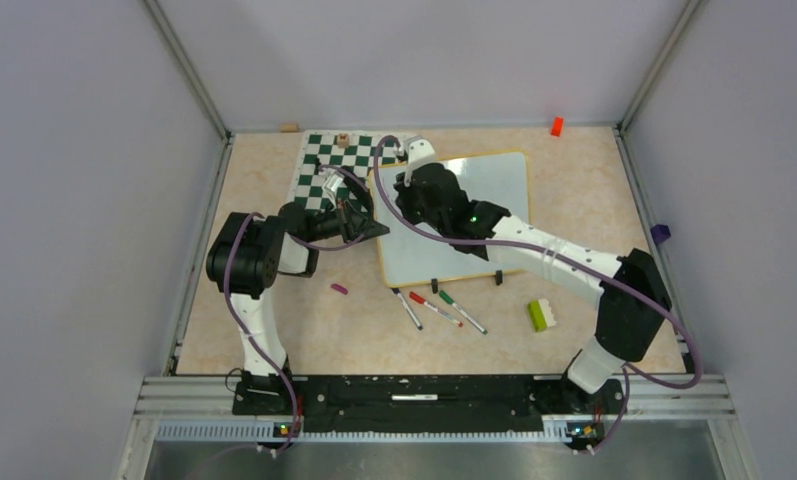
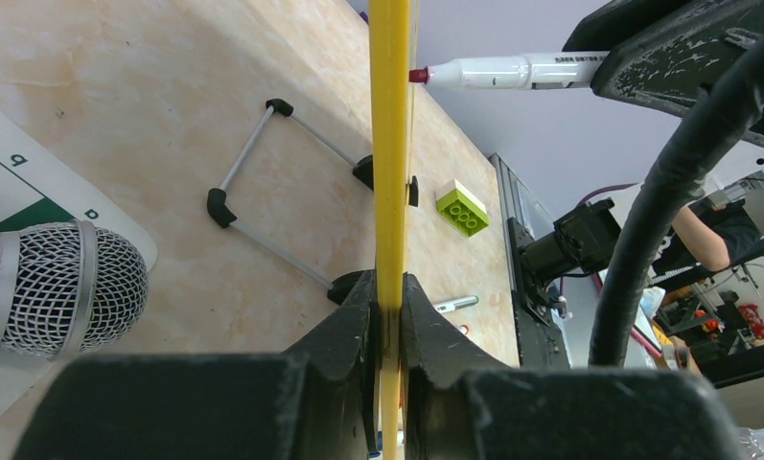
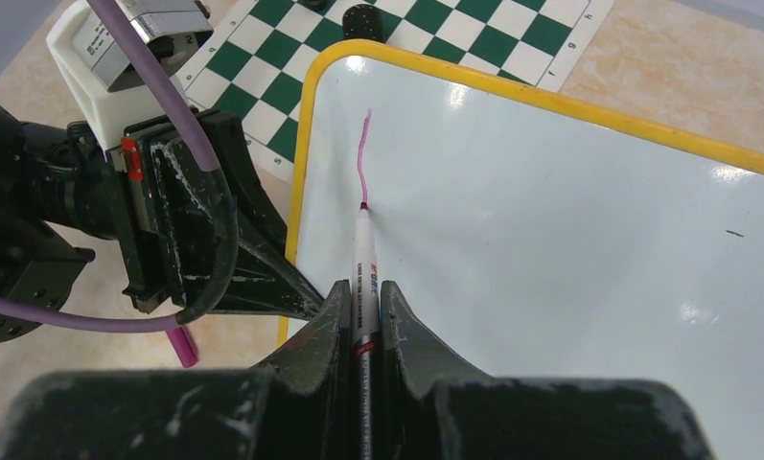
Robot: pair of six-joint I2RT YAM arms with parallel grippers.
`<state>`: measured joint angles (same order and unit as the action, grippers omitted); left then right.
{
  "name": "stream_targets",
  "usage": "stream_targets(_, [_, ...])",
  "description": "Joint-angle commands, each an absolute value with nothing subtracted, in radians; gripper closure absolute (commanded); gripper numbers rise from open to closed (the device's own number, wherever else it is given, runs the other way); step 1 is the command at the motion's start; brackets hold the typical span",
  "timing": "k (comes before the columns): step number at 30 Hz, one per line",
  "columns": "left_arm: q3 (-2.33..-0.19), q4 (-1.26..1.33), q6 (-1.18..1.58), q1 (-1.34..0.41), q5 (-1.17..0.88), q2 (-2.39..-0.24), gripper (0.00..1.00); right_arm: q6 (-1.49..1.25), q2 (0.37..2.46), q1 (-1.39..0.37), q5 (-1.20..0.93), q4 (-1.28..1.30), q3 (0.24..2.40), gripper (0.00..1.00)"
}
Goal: Write a sentence on the whiteboard
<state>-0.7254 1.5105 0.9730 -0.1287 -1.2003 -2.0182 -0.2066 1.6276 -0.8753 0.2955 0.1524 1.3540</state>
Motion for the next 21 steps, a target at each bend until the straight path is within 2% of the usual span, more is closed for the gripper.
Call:
stream_targets(1, [-0.715, 1.620, 0.973, -0.132, -1.236, -1.968, 1.00, -0.219, 1.583, -0.878, 0.302, 0.158, 1.346, 1.00])
stream_targets(21, [-0.716, 1.620, 0.973, -0.132, -1.238, -1.968, 1.00, -0.189, 1.595, -0.862, 0.262, 0.151, 1.465, 1.00])
